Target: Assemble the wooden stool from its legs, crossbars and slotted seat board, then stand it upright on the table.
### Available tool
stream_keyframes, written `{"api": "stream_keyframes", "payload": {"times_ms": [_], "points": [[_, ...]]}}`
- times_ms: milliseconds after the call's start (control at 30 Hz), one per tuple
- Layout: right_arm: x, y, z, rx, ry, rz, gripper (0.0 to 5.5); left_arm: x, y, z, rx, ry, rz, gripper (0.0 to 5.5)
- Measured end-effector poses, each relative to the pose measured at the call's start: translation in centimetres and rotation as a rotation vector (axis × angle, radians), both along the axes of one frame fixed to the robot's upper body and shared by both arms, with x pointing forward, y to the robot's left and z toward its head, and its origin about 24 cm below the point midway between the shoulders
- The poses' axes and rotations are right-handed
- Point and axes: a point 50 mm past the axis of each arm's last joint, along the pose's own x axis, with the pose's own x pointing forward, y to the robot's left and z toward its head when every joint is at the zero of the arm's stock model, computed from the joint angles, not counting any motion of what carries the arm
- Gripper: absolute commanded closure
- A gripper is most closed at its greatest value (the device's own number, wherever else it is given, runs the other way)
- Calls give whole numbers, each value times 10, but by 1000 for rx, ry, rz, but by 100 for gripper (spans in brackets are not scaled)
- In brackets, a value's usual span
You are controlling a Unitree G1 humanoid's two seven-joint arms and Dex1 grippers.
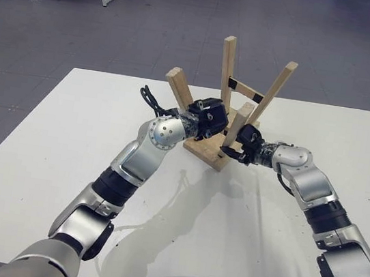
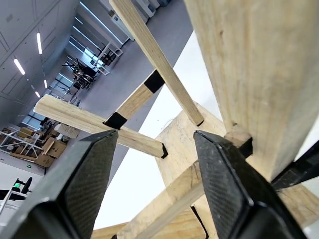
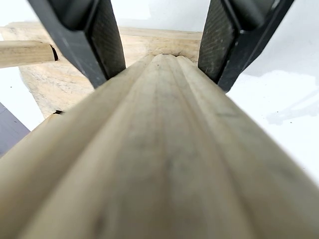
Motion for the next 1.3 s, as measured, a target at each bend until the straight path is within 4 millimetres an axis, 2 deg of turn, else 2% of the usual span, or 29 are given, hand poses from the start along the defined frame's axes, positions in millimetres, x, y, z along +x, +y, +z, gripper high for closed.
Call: {"api": "stream_keyframes", "payload": {"times_ms": [133, 233, 267, 367, 400, 433, 500, 567, 600, 700, 900, 1000, 1067, 1133, 1200, 1267, 1300], "points": [[1, 2, 1, -6, -6, -2, 348, 1, 1, 1, -31, -11, 19, 267], [1, 3, 0, -10, -10, -5, 348, -4, 7, -1, -228, -26, 83, 267], [1, 3, 1, -9, -13, -5, 348, -5, 8, 6, -262, -67, 88, 267], [0, 2, -1, -9, -14, -11, 348, -3, 9, 56, -305, -338, 80, 267], [-1, 2, -1, -9, -14, -12, 348, -2, 8, 67, -299, -403, 72, 267], [-1, 2, -1, -9, -14, -11, 348, 0, 6, 69, -282, -432, 69, 267], [-1, 2, -1, -10, -14, -10, 348, 7, 6, 55, -211, -405, 73, 267], [-1, 2, -1, -10, -15, -9, 348, 15, 0, 12, -50, -267, 46, 267], [-1, 2, -1, -10, -15, -9, 348, 15, -2, -2, 5, -216, 27, 267], [-1, 2, -2, -11, -13, -14, 348, 15, -3, -9, 37, -177, 11, 267], [0, 3, 0, -16, -18, -13, 348, 16, -3, -8, 33, -168, 20, 267], [-1, 3, 3, 3, -16, -25, 348, 12, 1, -4, -129, -163, 67, 267], [-3, 0, 9, 40, -2, -52, 348, 4, 4, 16, -342, -217, 78, 267], [-6, -4, 12, 64, 18, -86, 348, -6, 11, 62, -536, -382, 65, 267], [-9, -10, 14, 72, 44, -145, 348, -22, 21, 122, -667, -635, 26, 267], [-12, -14, 16, 71, 52, -192, 348, -28, 28, 138, -683, -724, 40, 267], [-15, -14, 18, 73, 52, -211, 319, -27, 34, 139, -675, -740, 76, 267]]}}
